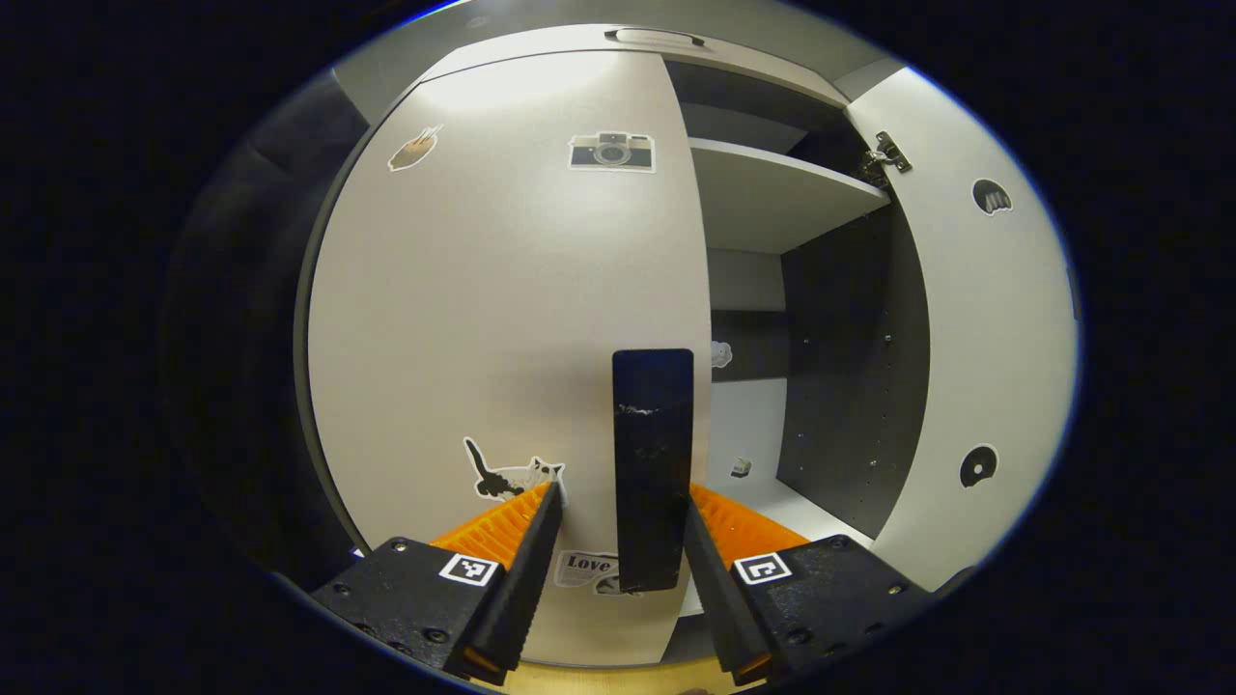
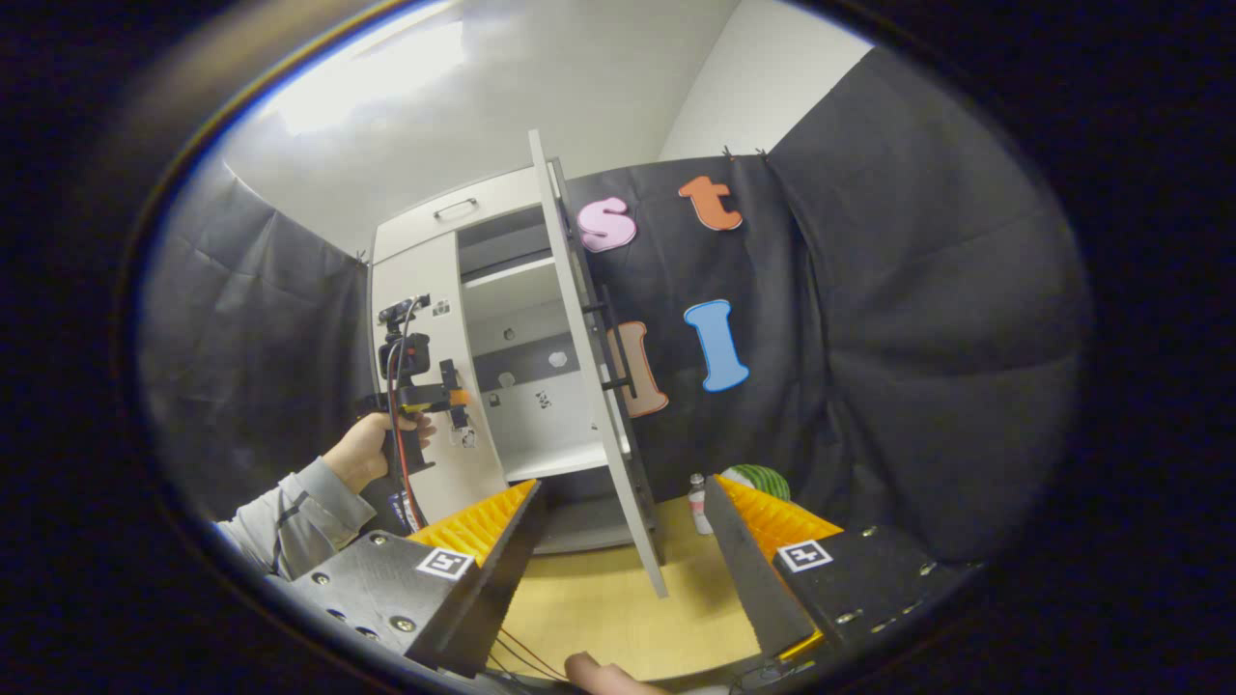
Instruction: Open the right door of the double-door shoe cabinet with the right hand, and open the left door with the left hand.
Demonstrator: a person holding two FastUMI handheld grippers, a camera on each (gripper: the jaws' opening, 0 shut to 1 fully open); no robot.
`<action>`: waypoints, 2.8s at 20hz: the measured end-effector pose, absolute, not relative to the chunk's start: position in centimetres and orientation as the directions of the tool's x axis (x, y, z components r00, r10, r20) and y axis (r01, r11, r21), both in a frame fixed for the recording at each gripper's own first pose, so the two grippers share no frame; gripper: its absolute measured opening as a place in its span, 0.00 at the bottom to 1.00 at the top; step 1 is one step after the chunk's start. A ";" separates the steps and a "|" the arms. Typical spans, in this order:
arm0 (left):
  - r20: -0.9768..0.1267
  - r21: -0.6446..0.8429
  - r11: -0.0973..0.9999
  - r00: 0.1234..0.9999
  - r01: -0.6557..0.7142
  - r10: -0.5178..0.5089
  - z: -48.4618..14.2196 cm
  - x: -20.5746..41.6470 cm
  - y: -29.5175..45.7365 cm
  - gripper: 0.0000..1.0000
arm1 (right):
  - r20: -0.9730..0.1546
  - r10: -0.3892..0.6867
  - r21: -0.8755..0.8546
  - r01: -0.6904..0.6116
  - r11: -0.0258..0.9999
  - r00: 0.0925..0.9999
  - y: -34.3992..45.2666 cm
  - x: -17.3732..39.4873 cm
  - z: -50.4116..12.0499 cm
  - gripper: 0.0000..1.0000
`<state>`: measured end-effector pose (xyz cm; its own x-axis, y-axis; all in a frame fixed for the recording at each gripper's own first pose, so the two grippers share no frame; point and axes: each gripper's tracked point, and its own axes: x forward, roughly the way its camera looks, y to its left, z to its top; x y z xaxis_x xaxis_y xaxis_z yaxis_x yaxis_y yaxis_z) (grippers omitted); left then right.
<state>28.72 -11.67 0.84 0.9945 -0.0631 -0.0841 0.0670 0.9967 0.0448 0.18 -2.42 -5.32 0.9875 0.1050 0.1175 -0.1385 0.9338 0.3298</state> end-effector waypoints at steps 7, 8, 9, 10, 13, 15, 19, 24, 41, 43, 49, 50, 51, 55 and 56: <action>-0.087 -0.010 0.996 0.992 0.092 -0.093 0.6 28.5 -12.7 0.27 | 0.084 0.055 0.242 -0.074 0.967 0.995 -1.9 -2.2 -6.2 0.98; -0.087 -0.021 0.996 0.992 0.086 -0.088 0.5 28.2 -12.6 0.27 | 0.083 0.061 0.228 -0.079 0.970 0.995 -1.3 -2.3 -6.2 0.93; -0.086 -0.023 0.996 0.993 0.083 -0.085 0.5 28.0 -12.6 0.25 | 0.077 0.070 0.221 -0.086 0.971 0.995 -0.6 -2.5 -6.3 0.93; -0.080 -0.016 0.996 0.993 0.090 -0.091 0.5 27.7 -12.6 0.25 | 0.072 0.085 0.213 -0.099 0.972 0.994 0.2 -2.7 -6.5 0.93; -0.071 -0.022 0.990 0.987 0.141 -0.143 0.4 27.5 -12.4 0.24 | 0.063 0.104 0.177 -0.114 0.978 0.993 1.6 -3.3 -6.6 0.98; -0.069 -0.032 0.985 0.983 0.171 -0.173 0.3 27.4 -12.3 0.23 | 0.069 0.099 0.156 -0.109 0.982 0.993 2.2 -3.7 -6.4 0.98; -0.065 -0.034 0.977 0.975 0.209 -0.211 0.4 27.0 -12.1 0.23 | 0.068 0.132 0.142 -0.141 0.980 0.989 4.7 -4.8 -6.4 0.98; -0.059 -0.039 0.974 0.973 0.221 -0.223 0.2 26.6 -11.7 0.22 | 0.069 0.141 0.111 -0.148 0.983 0.988 6.2 -6.2 -6.2 0.94; -0.090 -0.006 0.985 0.981 0.171 -0.171 0.4 21.6 -7.1 0.22 | 0.088 0.114 0.161 -0.127 0.979 0.990 5.5 -10.2 -6.2 0.98; -0.083 0.017 0.986 0.983 0.169 -0.167 0.4 20.9 -6.3 0.22 | 0.096 0.115 0.136 -0.127 0.983 0.989 5.7 -10.3 -6.1 0.98; -0.073 0.031 0.987 0.985 0.157 -0.154 0.3 19.3 -3.7 0.22 | 0.096 0.142 0.144 -0.155 0.977 0.985 7.1 -10.9 -6.4 0.98; -0.073 0.033 0.987 0.985 0.157 -0.154 0.2 19.1 -3.3 0.22 | 0.095 0.134 0.148 -0.147 0.978 0.986 6.7 -10.7 -6.4 0.98; -0.069 0.029 0.987 0.985 0.158 -0.156 0.2 18.9 -2.8 0.21 | 0.094 0.127 0.153 -0.141 0.978 0.987 6.7 -10.8 -6.4 0.98; -0.075 0.010 0.985 0.982 0.173 -0.172 -0.4 18.2 -1.4 0.21 | 0.100 0.140 0.169 -0.156 0.973 0.985 7.5 -11.3 -6.3 0.98; -0.072 0.007 0.985 0.983 0.170 -0.169 -0.4 18.0 -0.8 0.21 | 0.100 0.139 0.172 -0.154 0.973 0.985 7.7 -11.5 -6.3 0.98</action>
<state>18.02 -0.77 -0.39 0.9829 -0.1694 -0.0723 0.1703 0.9854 0.0070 -11.52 7.71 -6.27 0.9853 0.1388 0.0998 -0.1545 0.9730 0.1716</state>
